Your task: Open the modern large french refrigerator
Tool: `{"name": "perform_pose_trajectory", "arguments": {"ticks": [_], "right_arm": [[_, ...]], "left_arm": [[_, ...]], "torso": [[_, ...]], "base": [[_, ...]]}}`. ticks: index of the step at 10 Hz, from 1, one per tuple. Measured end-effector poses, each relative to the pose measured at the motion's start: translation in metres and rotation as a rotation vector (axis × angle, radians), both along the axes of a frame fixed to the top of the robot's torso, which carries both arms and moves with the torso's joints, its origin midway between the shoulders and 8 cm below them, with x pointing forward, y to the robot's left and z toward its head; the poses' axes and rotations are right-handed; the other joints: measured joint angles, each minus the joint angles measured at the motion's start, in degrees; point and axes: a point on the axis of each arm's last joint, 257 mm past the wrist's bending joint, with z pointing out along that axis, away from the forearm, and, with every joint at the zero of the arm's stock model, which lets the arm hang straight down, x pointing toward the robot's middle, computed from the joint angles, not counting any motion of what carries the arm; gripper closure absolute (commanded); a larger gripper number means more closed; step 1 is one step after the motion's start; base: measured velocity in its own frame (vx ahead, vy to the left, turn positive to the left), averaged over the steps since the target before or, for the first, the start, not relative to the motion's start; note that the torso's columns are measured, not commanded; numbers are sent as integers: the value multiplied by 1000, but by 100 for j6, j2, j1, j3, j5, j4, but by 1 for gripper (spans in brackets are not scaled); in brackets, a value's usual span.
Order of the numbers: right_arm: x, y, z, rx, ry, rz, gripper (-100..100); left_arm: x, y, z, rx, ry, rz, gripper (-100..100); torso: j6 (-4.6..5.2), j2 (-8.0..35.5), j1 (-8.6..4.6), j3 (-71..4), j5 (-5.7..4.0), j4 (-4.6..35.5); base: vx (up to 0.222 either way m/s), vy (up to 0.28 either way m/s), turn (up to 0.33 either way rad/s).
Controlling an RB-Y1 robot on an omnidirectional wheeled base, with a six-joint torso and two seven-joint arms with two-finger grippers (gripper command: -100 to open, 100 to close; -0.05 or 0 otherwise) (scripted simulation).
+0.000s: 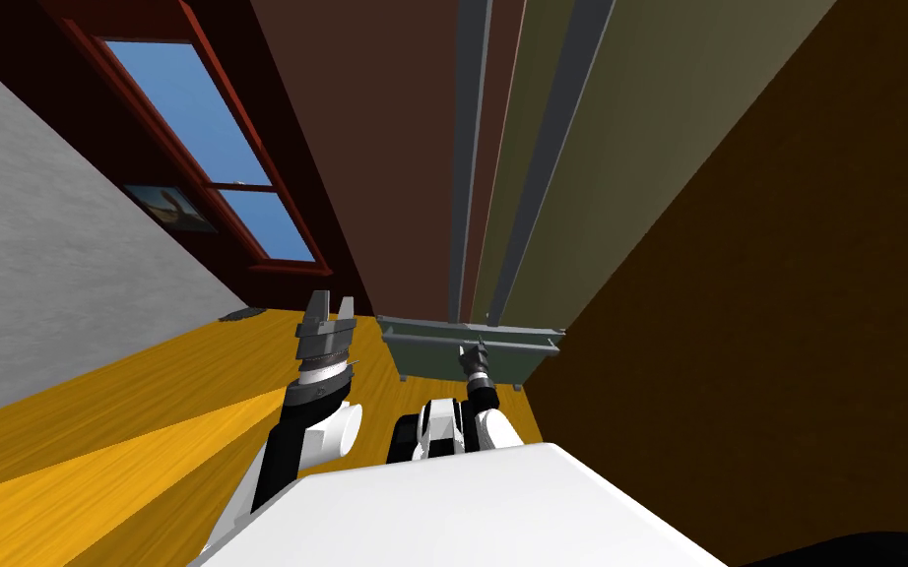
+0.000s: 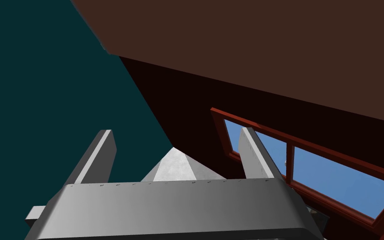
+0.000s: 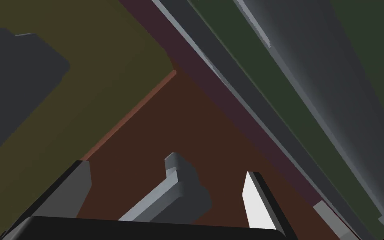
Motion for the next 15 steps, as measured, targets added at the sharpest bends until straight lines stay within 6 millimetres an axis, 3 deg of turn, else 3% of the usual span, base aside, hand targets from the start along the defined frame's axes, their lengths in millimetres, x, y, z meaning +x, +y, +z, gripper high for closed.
{"name": "perform_pose_trajectory", "arguments": {"ticks": [7, 13, 15], "right_arm": [[13, 22, 23, -120, -52, -52, -100], [29, -20, 25, -120, -46, -95, -100], [35, -42, 28, -120, -48, -114, -100]], "left_arm": [[0, 0, 0, 0, 0, 0, 0], [0, 0, 0, 0, 0, 0, 0], [0, 0, 0, 0, 0, 0, 0]], "torso": [[1, 10, -6, 7, -1, 3], [0, -14, -2, -8, 0, -3], [0, -9, 3, -5, 1, -2]], "base": [[75, 23, 42], [-5, 42, 77], [0, 38, 48]]}}
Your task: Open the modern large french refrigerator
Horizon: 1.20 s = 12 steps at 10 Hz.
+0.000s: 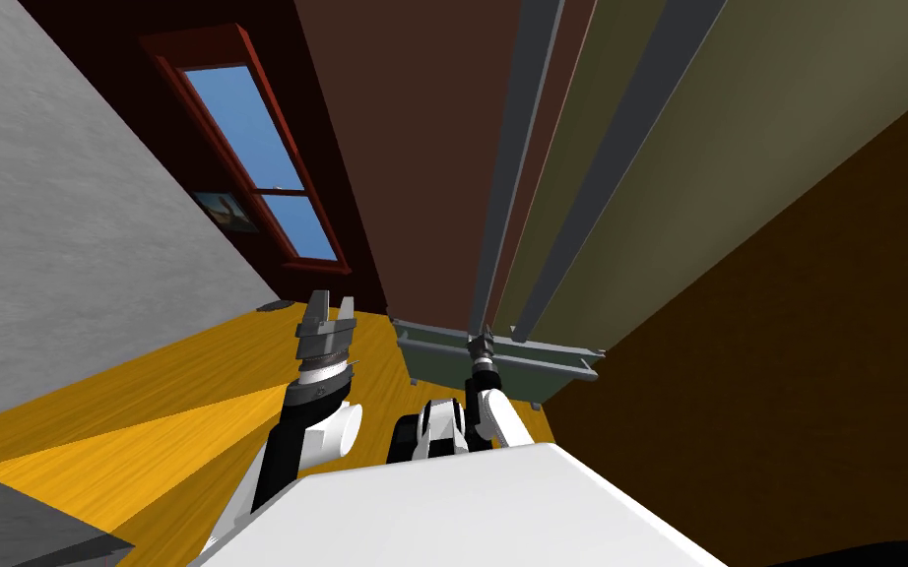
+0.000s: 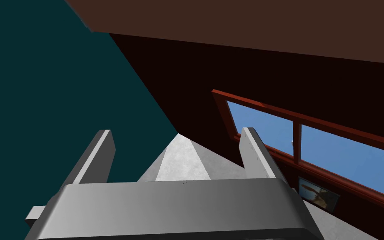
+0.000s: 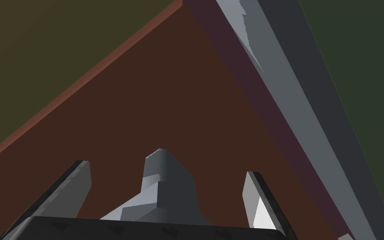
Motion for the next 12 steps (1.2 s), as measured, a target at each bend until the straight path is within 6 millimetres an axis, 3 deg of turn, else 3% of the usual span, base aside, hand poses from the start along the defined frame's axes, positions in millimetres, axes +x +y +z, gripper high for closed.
{"name": "perform_pose_trajectory", "arguments": {"ticks": [1, 8, 9, 12], "right_arm": [[1, -1, 0, -2, 0, 1, 100], [-21, 59, -6, -7, 1, 58, 100], [-22, 61, -8, -4, 3, 59, 100], [-27, 39, -6, -8, 5, -16, 100]], "left_arm": [[0, 0, 0, 0, 0, 0, 0], [0, 0, 0, 0, 0, 0, 0], [0, 0, 0, 0, 0, 0, 0], [0, 0, 0, 0, 0, 0, 0]], "torso": [[1, 1, -10, 1, -2, 0], [-2, 7, 0, 4, 0, 2], [2, 6, 4, 3, 3, 6], [-25, 34, 49, 20, 10, 14]], "base": [[5, -22, -121], [4, -46, -76], [-30, 161, -148], [-86, 199, -110]]}}
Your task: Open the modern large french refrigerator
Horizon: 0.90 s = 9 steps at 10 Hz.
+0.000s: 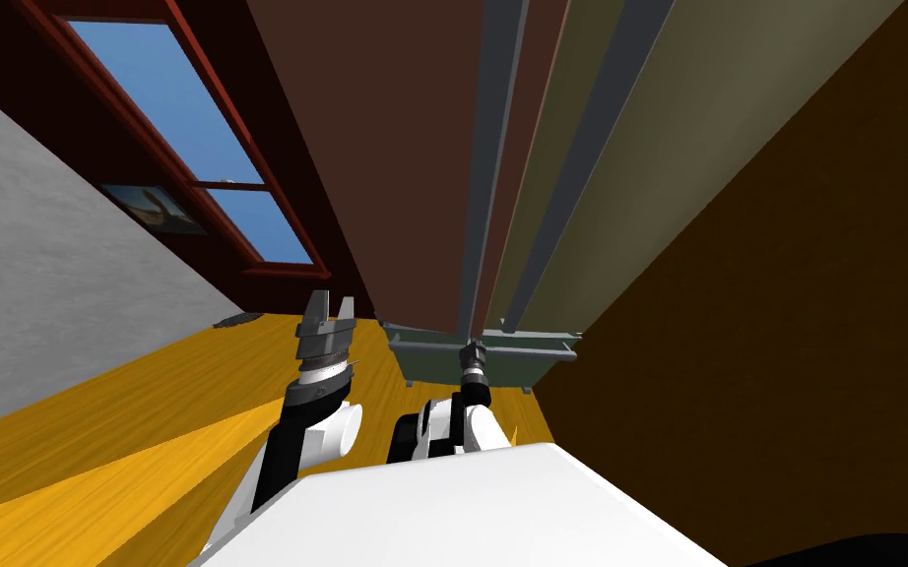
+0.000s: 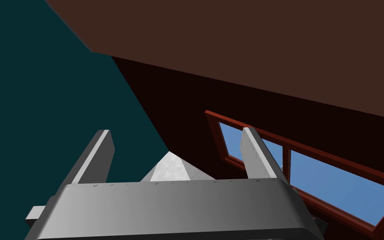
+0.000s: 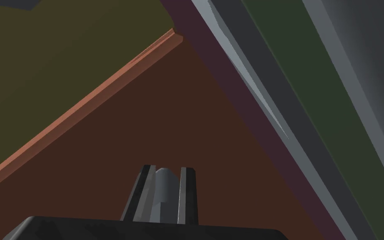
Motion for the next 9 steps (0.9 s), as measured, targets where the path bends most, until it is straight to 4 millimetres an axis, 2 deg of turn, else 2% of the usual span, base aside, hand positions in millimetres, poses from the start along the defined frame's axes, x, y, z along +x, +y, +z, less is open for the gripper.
{"name": "perform_pose_trajectory", "arguments": {"ticks": [6, 7, 9], "right_arm": [[-21, -43, -1, -5, 15, -163, 100], [-24, -51, 1, -5, 11, -191, 100], [-29, -58, -5, -10, 25, -213, 100]], "left_arm": [[0, 0, 0, 0, 0, 0, 0], [0, 0, 0, 0, 0, 0, 0], [0, 0, 0, 0, 0, 0, 0]], "torso": [[-10, -37, 9, -30, 14, 23], [-11, -16, 18, -17, 14, 22], [13, -49, -46, -34, -3, 3]], "base": [[-100, 236, -117], [-71, 112, -61], [-47, 174, -104]]}}
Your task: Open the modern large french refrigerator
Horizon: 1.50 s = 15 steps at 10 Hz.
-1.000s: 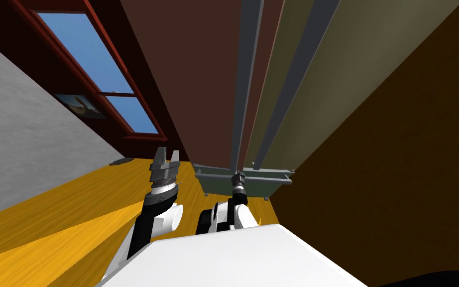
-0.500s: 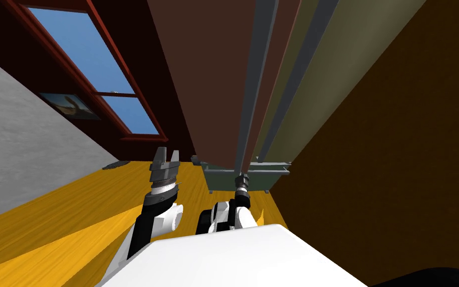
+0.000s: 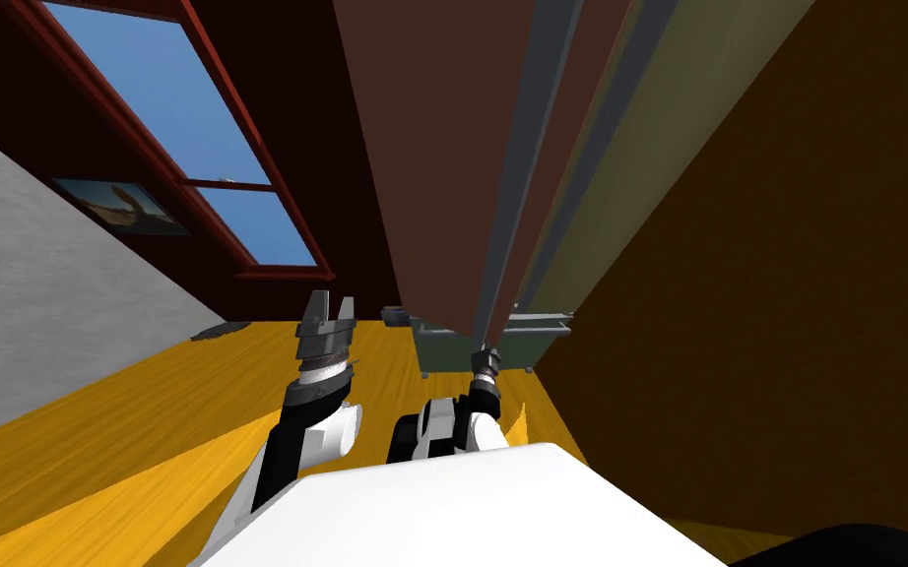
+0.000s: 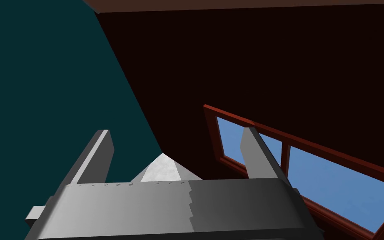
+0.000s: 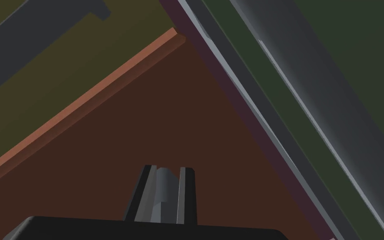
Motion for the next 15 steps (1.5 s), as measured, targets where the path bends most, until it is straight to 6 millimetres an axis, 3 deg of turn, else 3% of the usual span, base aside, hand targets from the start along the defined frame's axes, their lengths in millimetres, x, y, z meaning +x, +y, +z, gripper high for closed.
{"name": "perform_pose_trajectory", "arguments": {"ticks": [9, 10, 15], "right_arm": [[-41, -69, 8, 1, -10, -244, 100], [-44, -71, 4, -2, 2, -252, 100], [-16, -112, -19, -44, 27, -301, 100]], "left_arm": [[0, 0, 0, 0, 0, 0, 0], [0, 0, 0, 0, 0, 0, 0], [0, 0, 0, 0, 0, 0, 0]], "torso": [[-22, 29, 65, 8, 33, 29], [-17, 21, 8, 8, 20, 23], [5, 12, 15, 12, -1, -15]], "base": [[-53, 262, -117], [-62, 161, -96], [-80, 216, -42]]}}
